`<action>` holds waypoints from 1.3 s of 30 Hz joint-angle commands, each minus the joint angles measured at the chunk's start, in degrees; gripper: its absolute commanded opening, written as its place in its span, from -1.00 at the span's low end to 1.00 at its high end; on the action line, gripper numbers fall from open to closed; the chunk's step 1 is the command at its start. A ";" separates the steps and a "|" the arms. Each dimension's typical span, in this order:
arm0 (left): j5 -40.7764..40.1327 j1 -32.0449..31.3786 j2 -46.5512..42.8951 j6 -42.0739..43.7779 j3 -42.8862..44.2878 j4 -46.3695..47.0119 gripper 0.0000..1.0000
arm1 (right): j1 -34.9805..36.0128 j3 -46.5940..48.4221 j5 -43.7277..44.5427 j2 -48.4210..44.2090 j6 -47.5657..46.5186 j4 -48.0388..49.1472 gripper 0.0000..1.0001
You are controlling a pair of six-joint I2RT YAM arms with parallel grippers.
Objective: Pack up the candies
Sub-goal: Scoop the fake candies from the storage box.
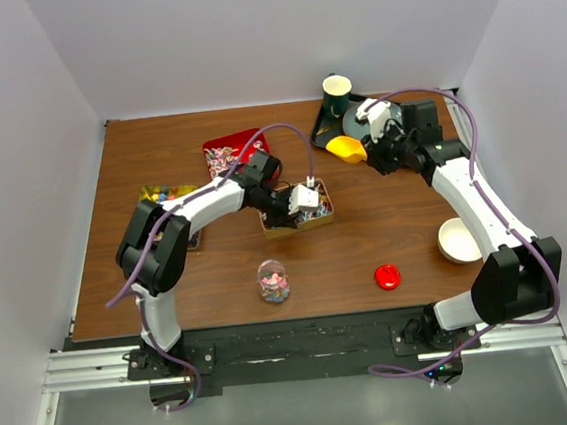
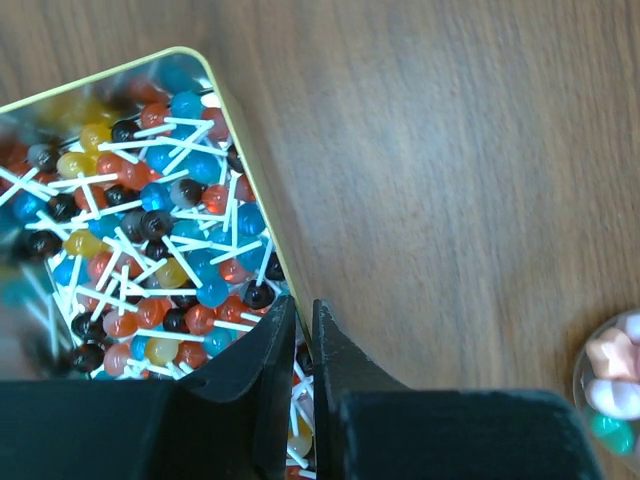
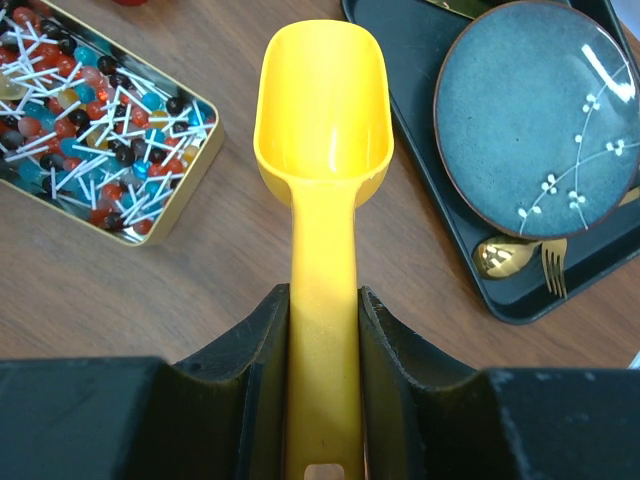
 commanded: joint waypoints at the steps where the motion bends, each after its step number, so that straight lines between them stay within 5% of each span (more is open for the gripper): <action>1: -2.42 -0.30 -3.09 10.14 -3.81 -3.31 -0.68 | -0.29 1.14 -3.87 -0.44 -2.75 -0.74 -1.00; 7: 0.73 1.98 -9.41 0.85 -6.37 4.68 -0.01 | -0.12 3.94 -6.24 1.22 -6.43 -3.98 -1.00; 13: 6.19 11.28 -16.71 -32.70 -13.30 22.85 0.11 | 2.25 11.06 -7.22 4.39 -20.55 -18.36 -1.00; 20: -7.31 18.77 -22.78 -61.63 -26.84 39.41 0.05 | 11.64 24.75 3.58 13.00 -35.34 -34.39 -1.00; 26: -14.10 18.94 -21.56 -72.01 -31.41 40.81 -0.08 | 15.78 37.49 11.76 22.31 -40.80 -44.68 -1.00; 32: -15.17 18.86 -19.27 -73.79 -34.41 43.89 -0.17 | 19.13 46.30 16.94 29.87 -41.42 -51.62 -1.00; 39: -12.62 18.86 -14.09 -73.97 -34.93 45.73 -0.17 | 21.68 47.28 19.94 32.43 -40.28 -54.00 -1.00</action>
